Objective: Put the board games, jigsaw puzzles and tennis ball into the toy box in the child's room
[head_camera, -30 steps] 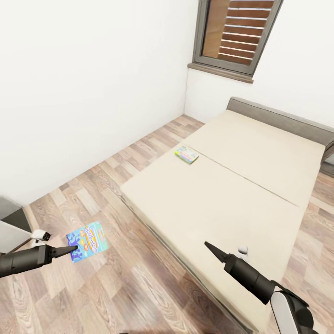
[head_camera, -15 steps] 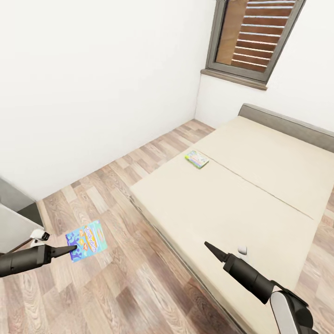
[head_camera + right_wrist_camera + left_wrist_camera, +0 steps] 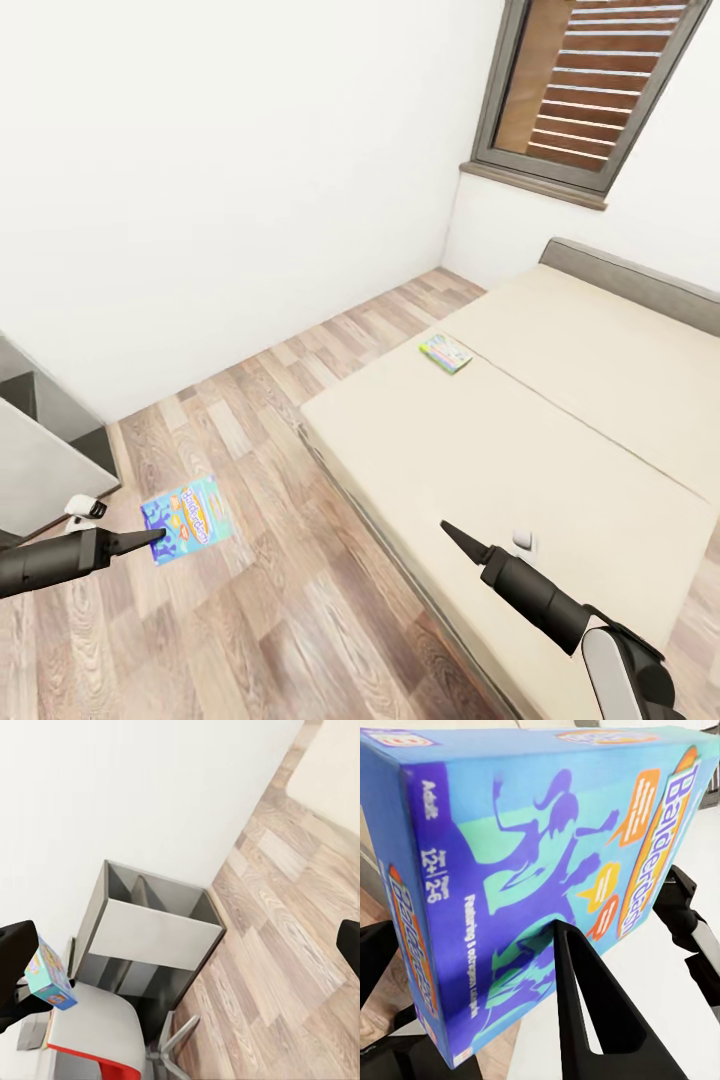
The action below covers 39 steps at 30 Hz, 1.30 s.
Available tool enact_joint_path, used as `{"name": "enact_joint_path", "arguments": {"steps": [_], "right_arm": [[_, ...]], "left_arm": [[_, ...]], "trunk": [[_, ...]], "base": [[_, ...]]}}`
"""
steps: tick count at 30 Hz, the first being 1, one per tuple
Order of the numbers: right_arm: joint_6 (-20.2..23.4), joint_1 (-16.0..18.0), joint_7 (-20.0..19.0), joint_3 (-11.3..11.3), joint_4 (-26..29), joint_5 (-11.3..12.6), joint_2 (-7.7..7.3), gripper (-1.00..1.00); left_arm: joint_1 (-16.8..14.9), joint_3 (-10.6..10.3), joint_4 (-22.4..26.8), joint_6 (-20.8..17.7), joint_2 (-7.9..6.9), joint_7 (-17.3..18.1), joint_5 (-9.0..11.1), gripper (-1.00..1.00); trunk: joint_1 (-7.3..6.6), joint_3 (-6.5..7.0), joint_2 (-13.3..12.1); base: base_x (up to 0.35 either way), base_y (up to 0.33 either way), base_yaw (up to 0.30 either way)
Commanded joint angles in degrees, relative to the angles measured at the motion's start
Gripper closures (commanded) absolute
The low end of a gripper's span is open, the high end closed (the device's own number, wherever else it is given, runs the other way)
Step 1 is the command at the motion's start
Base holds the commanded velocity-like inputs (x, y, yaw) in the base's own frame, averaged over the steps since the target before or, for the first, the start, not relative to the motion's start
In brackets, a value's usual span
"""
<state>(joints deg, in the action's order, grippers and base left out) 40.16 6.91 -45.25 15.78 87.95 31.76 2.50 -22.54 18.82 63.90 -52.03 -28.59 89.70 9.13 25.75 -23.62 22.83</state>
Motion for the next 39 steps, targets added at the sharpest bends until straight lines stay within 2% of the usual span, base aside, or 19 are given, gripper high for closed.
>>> {"name": "enact_joint_path", "arguments": {"steps": [1, 9, 13, 17, 39], "right_arm": [[0.36, 0.03, -0.1, 0.12, 0.02, 0.15, 0.05, -1.0], [0.36, 0.03, -0.02, -0.25, 0.02, 0.15, 0.05, -1.0], [0.36, 0.03, 0.31, -2.15, 0.02, 0.12, -0.16, -1.0], [0.36, 0.03, 1.25, -2.94, 0.02, 0.13, -0.31, -1.0], [0.36, 0.03, 2.22, -3.3, 0.02, 0.15, -0.39, -1.0]], "left_arm": [[-0.04, -0.02, -0.01, -0.54, -0.02, 0.31, -0.04, 1.0], [-0.04, -0.01, -0.01, -0.55, -0.05, 0.31, -0.07, 1.0], [-0.04, -0.08, -0.01, -0.56, -0.04, 0.31, -0.07, 1.0], [-0.04, -0.09, -0.01, -0.49, 0.02, 0.31, -0.07, 1.0], [-0.04, -0.1, -0.01, -0.36, 0.29, 0.31, -0.08, 1.0]], "trunk": [[0.03, 0.01, 0.09], [0.03, 0.72, 0.09], [0.03, 1.08, 0.09], [0.03, 1.44, 0.09], [0.03, 3.4, 0.09]], "base": [[0.0, 0.0, 0.164], [0.0, 0.0, 0.164], [0.0, 0.0, 0.164], [0.0, 0.0, 0.164], [0.0, 0.013, 0.164]]}}
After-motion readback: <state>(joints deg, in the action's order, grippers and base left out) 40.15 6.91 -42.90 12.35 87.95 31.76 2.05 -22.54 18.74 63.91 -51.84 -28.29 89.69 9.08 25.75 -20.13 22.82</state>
